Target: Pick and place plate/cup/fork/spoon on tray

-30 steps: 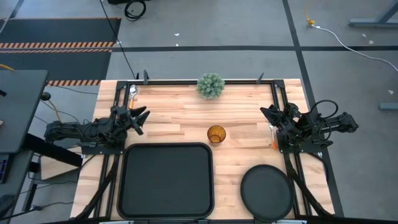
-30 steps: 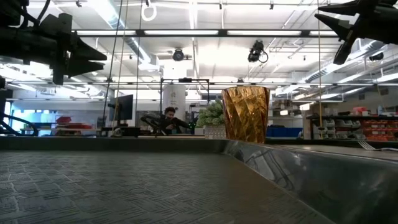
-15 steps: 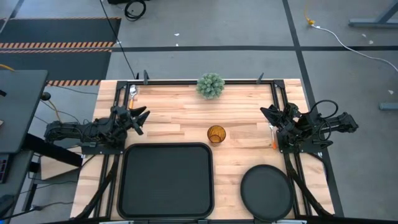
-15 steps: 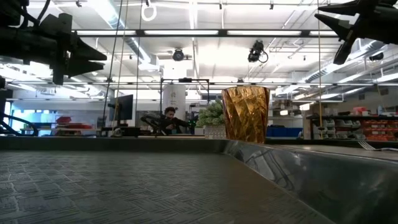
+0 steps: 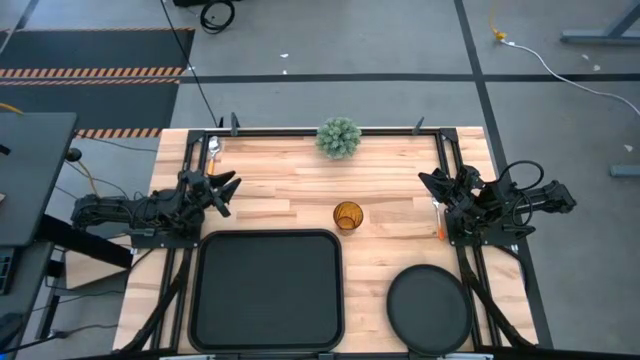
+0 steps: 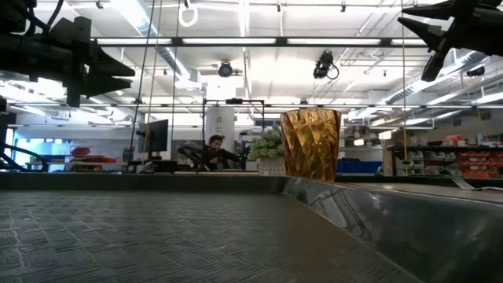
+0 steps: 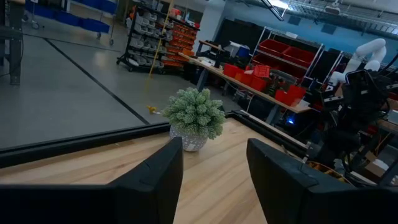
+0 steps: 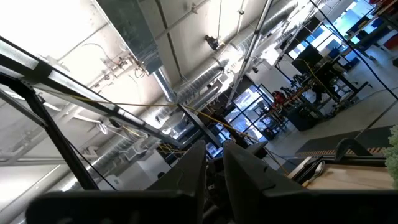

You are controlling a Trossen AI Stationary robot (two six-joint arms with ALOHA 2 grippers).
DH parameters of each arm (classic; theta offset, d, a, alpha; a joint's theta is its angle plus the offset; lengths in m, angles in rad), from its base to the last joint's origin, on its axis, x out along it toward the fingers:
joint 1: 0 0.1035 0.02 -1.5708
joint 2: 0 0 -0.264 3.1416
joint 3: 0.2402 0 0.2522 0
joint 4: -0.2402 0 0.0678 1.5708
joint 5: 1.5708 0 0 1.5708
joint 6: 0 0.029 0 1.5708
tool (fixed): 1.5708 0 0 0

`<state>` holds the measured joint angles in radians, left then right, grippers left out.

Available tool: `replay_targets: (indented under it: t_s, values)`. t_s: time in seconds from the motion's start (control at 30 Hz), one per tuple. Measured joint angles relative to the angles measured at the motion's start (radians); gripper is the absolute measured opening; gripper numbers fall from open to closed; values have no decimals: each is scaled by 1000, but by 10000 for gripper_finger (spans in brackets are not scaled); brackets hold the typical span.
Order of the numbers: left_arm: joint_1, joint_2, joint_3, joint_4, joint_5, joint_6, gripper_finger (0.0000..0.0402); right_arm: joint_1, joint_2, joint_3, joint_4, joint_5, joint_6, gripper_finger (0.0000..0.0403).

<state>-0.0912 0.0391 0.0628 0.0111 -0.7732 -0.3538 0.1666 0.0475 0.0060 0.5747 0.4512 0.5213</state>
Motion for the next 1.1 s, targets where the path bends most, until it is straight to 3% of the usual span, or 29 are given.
replay_targets:
  t_s: [0.77, 1.1]
  values:
    - [0, 0, 0, 0, 0, 0, 183, 0, 0, 0, -1, -7, 1, 62]
    - [0, 0, 0, 0, 0, 0, 183, 14, 0, 0, -81, -238, -136, 62]
